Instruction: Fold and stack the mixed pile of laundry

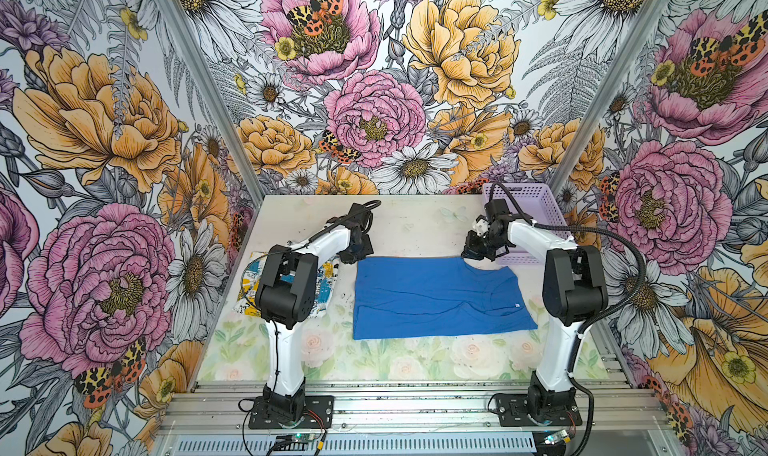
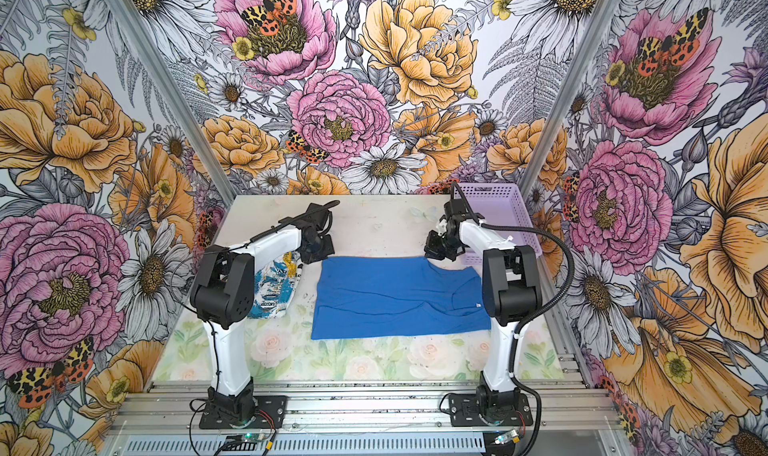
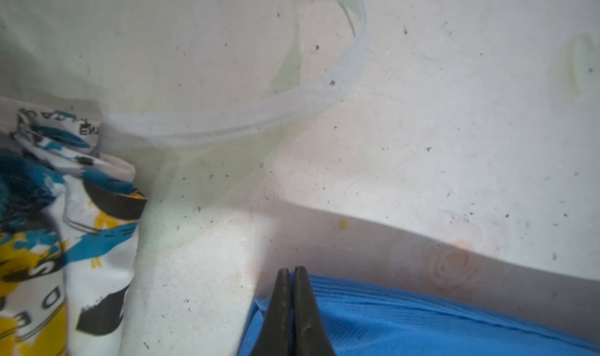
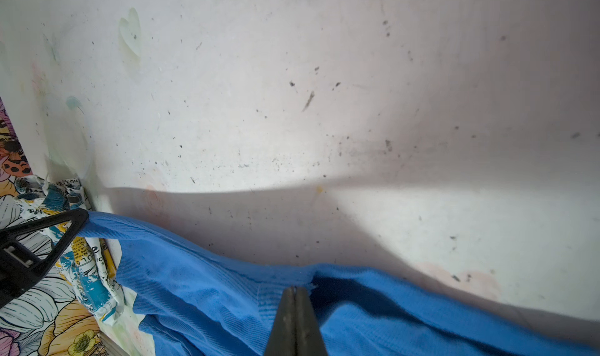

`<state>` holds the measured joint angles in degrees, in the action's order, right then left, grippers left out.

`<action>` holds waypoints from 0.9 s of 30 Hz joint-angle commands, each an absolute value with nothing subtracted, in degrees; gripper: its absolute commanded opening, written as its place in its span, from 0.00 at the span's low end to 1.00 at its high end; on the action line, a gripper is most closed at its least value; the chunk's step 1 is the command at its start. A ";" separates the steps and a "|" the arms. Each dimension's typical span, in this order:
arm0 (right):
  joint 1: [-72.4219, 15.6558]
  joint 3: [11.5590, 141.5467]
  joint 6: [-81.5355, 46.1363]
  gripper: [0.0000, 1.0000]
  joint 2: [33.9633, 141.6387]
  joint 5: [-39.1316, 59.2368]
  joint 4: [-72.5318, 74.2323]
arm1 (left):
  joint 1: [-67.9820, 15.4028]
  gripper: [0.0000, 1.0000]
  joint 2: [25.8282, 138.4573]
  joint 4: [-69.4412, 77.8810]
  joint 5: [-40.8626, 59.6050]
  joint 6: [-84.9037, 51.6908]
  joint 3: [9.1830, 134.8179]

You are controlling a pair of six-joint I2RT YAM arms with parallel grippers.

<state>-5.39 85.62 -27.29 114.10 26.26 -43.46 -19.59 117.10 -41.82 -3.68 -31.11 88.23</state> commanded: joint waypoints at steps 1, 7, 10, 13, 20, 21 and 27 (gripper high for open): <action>-4.40 90.29 -26.47 0.00 114.55 27.25 -42.01 | -18.97 0.00 120.08 -39.97 -1.68 -29.08 93.42; -5.10 92.68 -26.78 0.00 117.29 26.98 -42.01 | -18.89 0.00 122.78 -41.07 -1.49 -29.77 95.52; -5.10 92.12 -26.64 0.00 117.08 26.98 -42.02 | -18.87 0.00 121.97 -41.00 -2.11 -30.37 94.21; -5.03 90.70 -26.19 0.00 116.05 26.82 -42.01 | -18.89 0.00 120.28 -40.91 -2.96 -30.68 92.36; -5.23 84.25 -25.60 0.00 112.34 28.00 -41.58 | -18.95 0.00 115.11 -36.81 -2.86 -31.86 84.49; -5.27 82.93 -25.59 0.00 111.53 28.11 -41.35 | -18.98 0.00 114.27 -35.92 -2.62 -32.07 82.77; -5.33 76.19 -25.84 0.00 106.12 29.47 -39.77 | -19.29 0.00 109.84 -32.33 -1.96 -33.17 75.67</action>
